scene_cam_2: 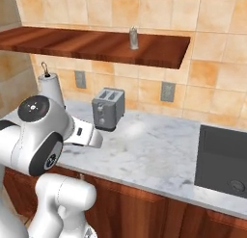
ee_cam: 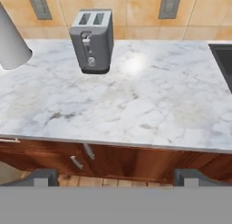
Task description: Get the candle and the wine from the cabinet and move them to the dining counter.
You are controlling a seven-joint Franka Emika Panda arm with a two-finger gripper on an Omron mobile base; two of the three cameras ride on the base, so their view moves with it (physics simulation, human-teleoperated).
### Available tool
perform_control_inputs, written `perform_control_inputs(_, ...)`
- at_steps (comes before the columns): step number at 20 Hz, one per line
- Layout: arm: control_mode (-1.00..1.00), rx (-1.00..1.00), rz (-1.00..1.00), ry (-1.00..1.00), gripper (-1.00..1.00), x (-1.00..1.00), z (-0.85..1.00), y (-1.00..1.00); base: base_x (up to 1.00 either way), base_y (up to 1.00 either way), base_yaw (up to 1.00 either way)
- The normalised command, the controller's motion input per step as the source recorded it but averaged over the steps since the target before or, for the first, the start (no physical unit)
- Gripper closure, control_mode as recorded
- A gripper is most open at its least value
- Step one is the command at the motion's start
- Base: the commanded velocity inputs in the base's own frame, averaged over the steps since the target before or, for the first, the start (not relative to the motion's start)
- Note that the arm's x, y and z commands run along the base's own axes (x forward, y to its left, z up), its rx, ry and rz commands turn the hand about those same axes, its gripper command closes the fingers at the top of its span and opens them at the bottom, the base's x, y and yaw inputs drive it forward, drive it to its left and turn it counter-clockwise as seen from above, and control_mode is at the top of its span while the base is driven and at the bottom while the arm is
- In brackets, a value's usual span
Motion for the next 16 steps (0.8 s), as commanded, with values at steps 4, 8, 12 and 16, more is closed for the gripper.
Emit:
perform_control_inputs(4,1.00,0.00,0.00,0.00,-1.00,0.00,0.00,0.00,0.56,-0.03,-0.01)
perform_control_inputs(8,1.00,0.00,0.00,0.00,-1.00,0.00,0.00,0.00,0.56,0.00,0.00)
perform_control_inputs(12,1.00,0.00,0.00,0.00,-1.00,0.00,0.00,0.00,0.46,0.00,0.00)
perform_control_inputs(16,1.00,0.00,0.00,0.00,-1.00,0.00,0.00,0.00,0.38,0.01,-0.02)
